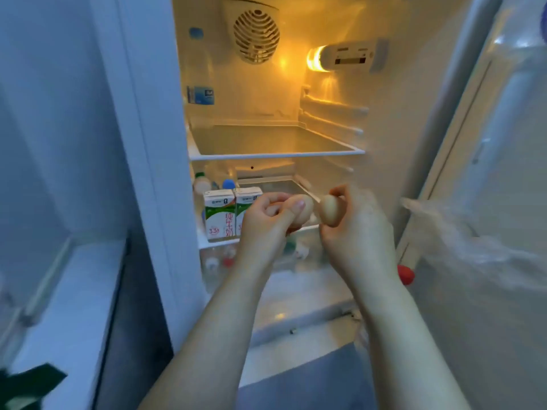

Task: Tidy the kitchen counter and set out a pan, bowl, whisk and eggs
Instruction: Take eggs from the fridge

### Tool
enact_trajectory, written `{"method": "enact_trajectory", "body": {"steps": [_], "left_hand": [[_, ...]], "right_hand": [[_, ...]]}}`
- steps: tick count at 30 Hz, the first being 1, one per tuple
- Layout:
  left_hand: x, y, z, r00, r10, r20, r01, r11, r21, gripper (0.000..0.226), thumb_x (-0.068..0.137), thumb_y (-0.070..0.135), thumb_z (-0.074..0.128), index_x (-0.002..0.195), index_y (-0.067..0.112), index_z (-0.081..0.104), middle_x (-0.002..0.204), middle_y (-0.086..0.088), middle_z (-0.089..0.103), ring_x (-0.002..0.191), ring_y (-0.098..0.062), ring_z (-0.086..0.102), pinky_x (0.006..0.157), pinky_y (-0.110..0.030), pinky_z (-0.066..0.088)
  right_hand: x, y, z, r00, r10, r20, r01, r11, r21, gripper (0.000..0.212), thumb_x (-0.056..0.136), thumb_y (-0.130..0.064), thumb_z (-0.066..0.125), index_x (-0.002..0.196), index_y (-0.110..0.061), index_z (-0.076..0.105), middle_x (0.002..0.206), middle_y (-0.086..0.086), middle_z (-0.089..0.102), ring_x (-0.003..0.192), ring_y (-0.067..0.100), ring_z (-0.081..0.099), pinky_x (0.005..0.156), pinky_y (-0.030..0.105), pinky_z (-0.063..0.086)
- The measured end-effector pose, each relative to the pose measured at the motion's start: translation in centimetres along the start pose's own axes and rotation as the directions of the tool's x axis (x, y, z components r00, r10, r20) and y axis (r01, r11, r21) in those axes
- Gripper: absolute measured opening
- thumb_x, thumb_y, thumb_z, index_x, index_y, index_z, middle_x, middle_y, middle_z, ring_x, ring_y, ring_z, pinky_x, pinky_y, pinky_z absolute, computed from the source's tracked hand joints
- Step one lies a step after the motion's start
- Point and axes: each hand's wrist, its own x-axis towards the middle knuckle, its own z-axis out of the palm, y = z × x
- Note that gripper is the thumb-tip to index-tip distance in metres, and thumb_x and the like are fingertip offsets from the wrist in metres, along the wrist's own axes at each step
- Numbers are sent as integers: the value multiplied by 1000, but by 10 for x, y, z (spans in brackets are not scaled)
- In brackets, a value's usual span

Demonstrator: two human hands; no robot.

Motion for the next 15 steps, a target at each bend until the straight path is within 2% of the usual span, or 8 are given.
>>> {"method": "enact_trajectory", "body": {"steps": [3, 7, 9, 12, 15], "left_hand": [[-47, 10, -24, 997, -33, -72, 34, 999, 22, 13, 89, 6, 61, 92, 18, 64, 82, 2, 69, 83, -16, 65, 85, -41, 53], [-103, 25, -58, 986, -61, -153, 77, 992, 98, 21, 95, 7, 52, 108, 19, 63, 109, -8, 66, 104, -28, 64, 83, -31, 57], [-133, 36, -79, 974, -17, -228, 60, 981, 183, 23, 97, 8, 49, 109, 20, 63, 109, -7, 66, 103, -27, 65, 86, -34, 56], [-178, 53, -105, 939, 38, -342, 61, 960, 274, 20, 98, 10, 45, 104, 21, 61, 98, -1, 66, 90, -20, 67, 87, -35, 55], [-231, 73, -132, 889, 70, -452, 91, 941, 326, 18, 98, 15, 47, 104, 24, 61, 108, -6, 67, 100, -21, 66, 88, -34, 54]], "right_hand": [[-30, -14, 1, 990, -39, 135, 30, 997, 65, 27, 79, -12, 61, 105, -19, 55, 108, 7, 54, 98, 34, 54, 74, 36, 40], [-66, -41, -1, 959, -107, 262, 69, 986, 150, 27, 80, -14, 62, 105, -19, 56, 99, 1, 48, 96, 29, 53, 79, 37, 46], [-88, -59, 1, 935, -172, 309, 100, 967, 234, 28, 78, -15, 66, 103, -20, 55, 96, 1, 48, 94, 30, 54, 80, 39, 48], [-119, -84, 2, 890, -265, 371, 154, 941, 302, 27, 77, -19, 67, 100, -23, 53, 95, 0, 53, 90, 28, 56, 78, 40, 50], [-158, -113, 0, 836, -360, 414, 203, 904, 376, 29, 73, -24, 69, 96, -29, 52, 93, -4, 58, 86, 26, 58, 74, 38, 52]]}}
